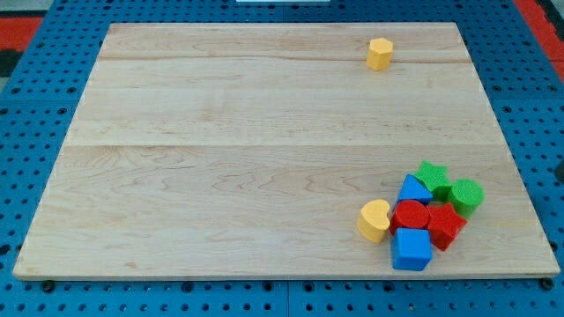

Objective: Move green circle along with green star towards center right

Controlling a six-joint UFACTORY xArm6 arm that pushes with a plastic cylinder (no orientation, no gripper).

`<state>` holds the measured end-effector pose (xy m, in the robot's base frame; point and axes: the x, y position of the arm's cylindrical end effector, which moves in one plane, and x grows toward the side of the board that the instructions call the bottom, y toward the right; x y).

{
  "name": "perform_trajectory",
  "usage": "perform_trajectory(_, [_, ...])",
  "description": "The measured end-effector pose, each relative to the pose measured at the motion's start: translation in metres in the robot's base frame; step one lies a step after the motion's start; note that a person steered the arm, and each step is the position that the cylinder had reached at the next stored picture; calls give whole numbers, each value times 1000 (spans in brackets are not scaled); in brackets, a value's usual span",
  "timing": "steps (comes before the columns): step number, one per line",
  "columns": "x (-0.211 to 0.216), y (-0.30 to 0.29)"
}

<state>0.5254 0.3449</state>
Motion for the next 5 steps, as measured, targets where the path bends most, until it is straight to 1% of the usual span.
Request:
perform_trajectory(1, [54, -17])
perform_trajectory(2, [65, -70])
perform_trajectory(3, [7, -128])
perform_trajectory(4, [-36, -167])
perform_trajectory(5, [-37, -202])
